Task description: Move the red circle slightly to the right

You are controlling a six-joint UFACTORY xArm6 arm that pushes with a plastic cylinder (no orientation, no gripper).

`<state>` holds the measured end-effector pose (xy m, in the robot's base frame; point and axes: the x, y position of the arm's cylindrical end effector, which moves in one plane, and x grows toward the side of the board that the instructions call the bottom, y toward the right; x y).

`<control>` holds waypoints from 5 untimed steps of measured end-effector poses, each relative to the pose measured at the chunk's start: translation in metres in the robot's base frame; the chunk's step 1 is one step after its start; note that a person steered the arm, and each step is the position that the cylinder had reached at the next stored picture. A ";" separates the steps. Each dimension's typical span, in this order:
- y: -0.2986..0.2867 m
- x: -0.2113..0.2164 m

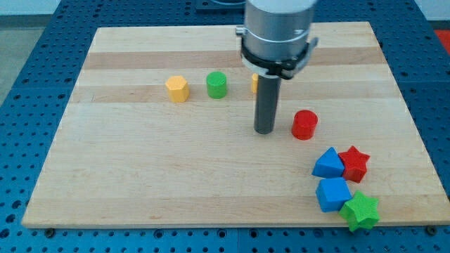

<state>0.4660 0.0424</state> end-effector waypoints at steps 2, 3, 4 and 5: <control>0.014 0.000; 0.050 0.000; 0.060 0.000; 0.060 0.000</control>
<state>0.4659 0.1026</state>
